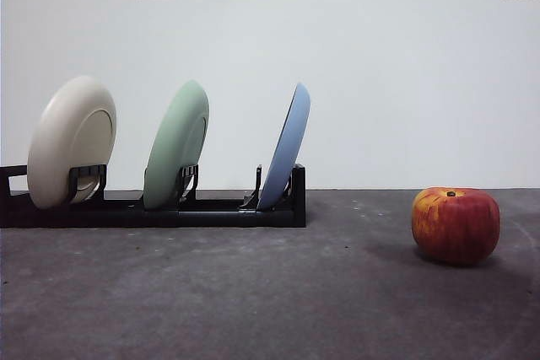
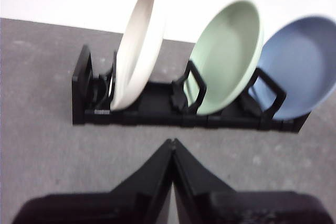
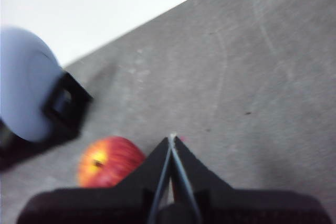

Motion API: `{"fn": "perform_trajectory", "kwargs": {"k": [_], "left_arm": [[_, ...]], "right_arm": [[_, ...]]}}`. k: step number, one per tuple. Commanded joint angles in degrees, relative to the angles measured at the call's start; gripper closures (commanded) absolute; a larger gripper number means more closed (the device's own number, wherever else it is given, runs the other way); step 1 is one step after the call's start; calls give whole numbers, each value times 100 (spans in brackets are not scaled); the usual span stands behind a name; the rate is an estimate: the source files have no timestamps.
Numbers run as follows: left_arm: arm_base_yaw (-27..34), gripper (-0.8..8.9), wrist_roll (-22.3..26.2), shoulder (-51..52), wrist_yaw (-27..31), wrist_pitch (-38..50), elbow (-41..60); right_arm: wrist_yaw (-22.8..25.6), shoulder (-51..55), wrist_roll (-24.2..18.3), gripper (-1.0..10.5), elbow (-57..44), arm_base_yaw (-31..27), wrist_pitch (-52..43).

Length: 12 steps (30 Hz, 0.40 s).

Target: Take the blue plate from the plate rack,put the plate on the table,take the apple from the table,put the apple in the plate

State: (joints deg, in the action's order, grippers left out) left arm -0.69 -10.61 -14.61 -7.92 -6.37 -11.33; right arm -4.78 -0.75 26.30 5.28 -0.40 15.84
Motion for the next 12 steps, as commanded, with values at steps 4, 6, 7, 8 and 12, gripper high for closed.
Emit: {"fn": "perform_trajectory", "kwargs": {"k": [4,6,7,8,12], "left_arm": [[-24,819,-83,-1613,-31,-42,-1397],[-68,819,-90,-2179,-160,-173,-1952],[-101,819,-138,-2463,-245,-299,-2260],[-122,819,-151,-2695,-321,-380,-2511],[-212,818,-142,-3580,-774,-612,-3517]], "right_arm": [[-175,-271,863,955,999,0,455],[-286,-498,866,955,1377,0,715],[-339,-651,866,955,1598,0,901],[-345,-793,863,955,1799,0,1091],[-339,-1569,396,955,2688,0,1904]]}}
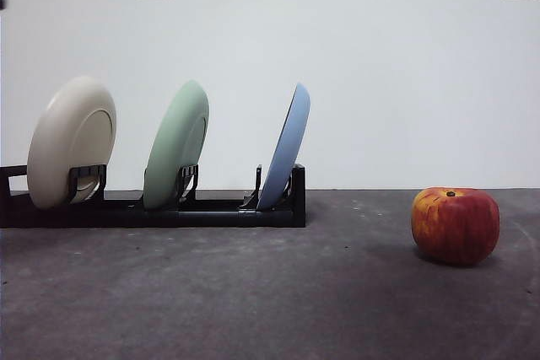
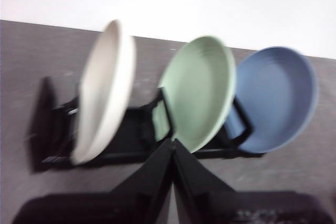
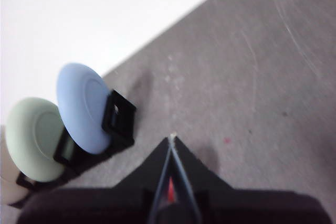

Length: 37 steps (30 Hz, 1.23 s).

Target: Take the blue plate from the plate rack,put the plate on the table,take the apple from the table,put the apple in the plate

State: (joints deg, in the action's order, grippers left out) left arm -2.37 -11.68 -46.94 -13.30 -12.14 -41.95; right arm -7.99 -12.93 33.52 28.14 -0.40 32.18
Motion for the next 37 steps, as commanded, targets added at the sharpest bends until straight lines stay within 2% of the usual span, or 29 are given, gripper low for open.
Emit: {"fn": "perform_trajectory", "kwargs": {"k": [1,4,6,12,16,20,27,34,37], "left_arm": [[-66,818,-35,-562,-424,-66,-686],[-109,819,-118,-1126,-872,-142,-1331],[-129,819,-175,-1495,-968,-382,-1790],[-302,819,-164,-2695,-1392,-1309,-3241],[-424,819,-164,-3615,-1895,-1921,-4288],[-647,819,-140,-4398,-2022,-2347,-5191],[-1008,819,-96,-5628,-2031,-2905,-6603],[-1436,819,-282,-6677,-2345,-3047,-7624],[-1644,817,-415,-7040,-2380,-3042,-7903]], "right_arm": [[-17,-568,-542,955,601,0,402],[-20,-1180,-1080,946,1121,0,721],[-20,-1561,-1255,946,1438,0,911],[-79,-2518,-1303,946,2181,0,1257],[-516,-3176,-1606,946,2579,0,1462],[-782,-3720,-1891,947,2868,0,1591],[-1375,-4588,-1993,947,3130,2,1582],[-2559,-5248,-2218,947,3139,7,1589],[-2614,-5396,-2225,947,3139,9,1587]]}}
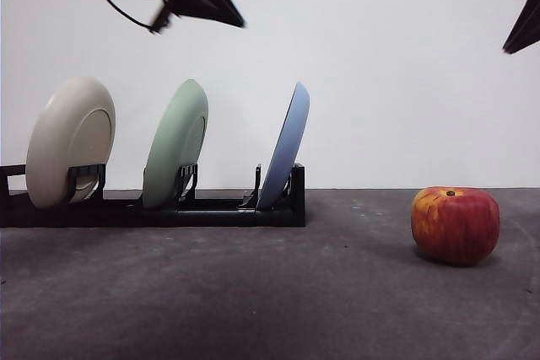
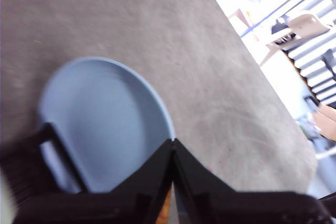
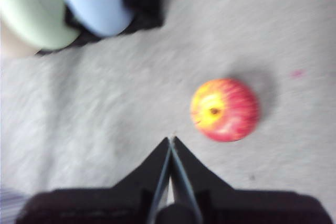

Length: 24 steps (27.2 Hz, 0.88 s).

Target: Take the blue plate from the plate rack,put the plate on the table,take the apple from the table,put the apple in the plate

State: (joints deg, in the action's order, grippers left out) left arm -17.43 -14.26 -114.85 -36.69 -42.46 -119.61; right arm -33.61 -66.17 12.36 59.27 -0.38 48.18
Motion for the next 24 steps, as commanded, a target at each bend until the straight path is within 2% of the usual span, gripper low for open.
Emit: {"fn": "perform_trajectory", "kwargs": {"k": [1,4,5,9,15,24], "left_arm": [[-192,817,-188,-334,-39,-9,-190],[-376,803,-232,-579,0,-11,-291],[-428,769,-234,-627,61,-9,-297],[-649,517,-223,-754,326,-4,-297],[-841,488,-116,-767,984,-55,-297],[-981,489,-118,-1014,1182,-35,-297]], "right_arm": [[-52,-96,-131,947,26,7,-11],[-52,-120,-210,947,26,7,-15],[-50,-118,-212,947,26,4,-17],[-52,-118,-260,947,26,4,-4],[-55,-118,-354,947,26,4,52],[-50,-118,-496,947,26,4,153]]}}
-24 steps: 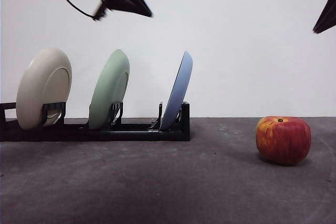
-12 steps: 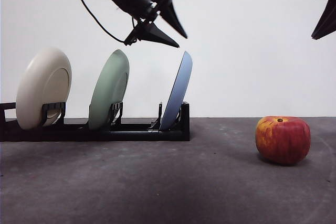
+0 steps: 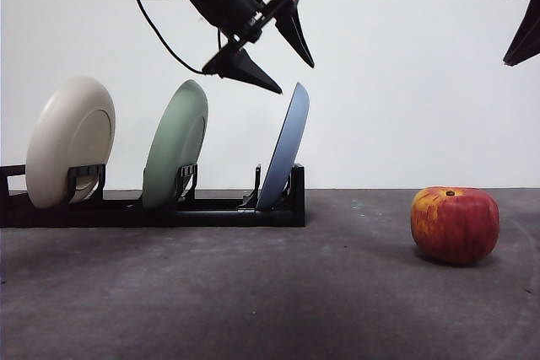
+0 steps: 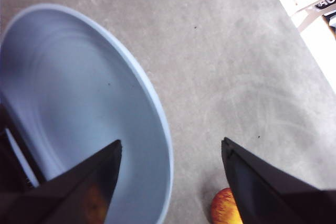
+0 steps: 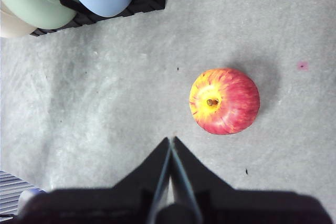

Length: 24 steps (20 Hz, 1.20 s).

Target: Take the blue plate from the plate rack,put the plate on the table,take the apple from the table,put the apple in the plate

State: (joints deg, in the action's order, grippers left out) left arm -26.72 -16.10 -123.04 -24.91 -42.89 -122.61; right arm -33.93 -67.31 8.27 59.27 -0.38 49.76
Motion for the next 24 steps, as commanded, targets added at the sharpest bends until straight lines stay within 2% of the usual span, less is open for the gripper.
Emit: {"fn": "perform_trajectory", "kwargs": {"k": [1,4,6,9,12,17,21,24], "left_arm": [[-83,491,66,-264,7,37,2],[-155,507,87,-267,313,173,0],[-162,608,83,-267,308,184,-72],[-162,608,42,-267,313,177,-72],[-188,751,81,-267,308,280,-72],[-184,819,-2,-267,234,304,-72],[-122,819,-332,-264,164,306,-72],[-33,819,-647,-243,-369,310,-221]], "right_arm": [[-17,-4,-94,947,26,4,-7],[-15,-4,-94,946,26,4,-2],[-15,-4,-96,946,26,4,0],[-15,-4,-101,947,26,4,-7],[-15,-4,-98,946,26,4,0],[-15,-4,-98,946,26,4,4],[-15,-4,-96,946,26,4,7],[-15,-4,-96,946,26,4,7]]}}
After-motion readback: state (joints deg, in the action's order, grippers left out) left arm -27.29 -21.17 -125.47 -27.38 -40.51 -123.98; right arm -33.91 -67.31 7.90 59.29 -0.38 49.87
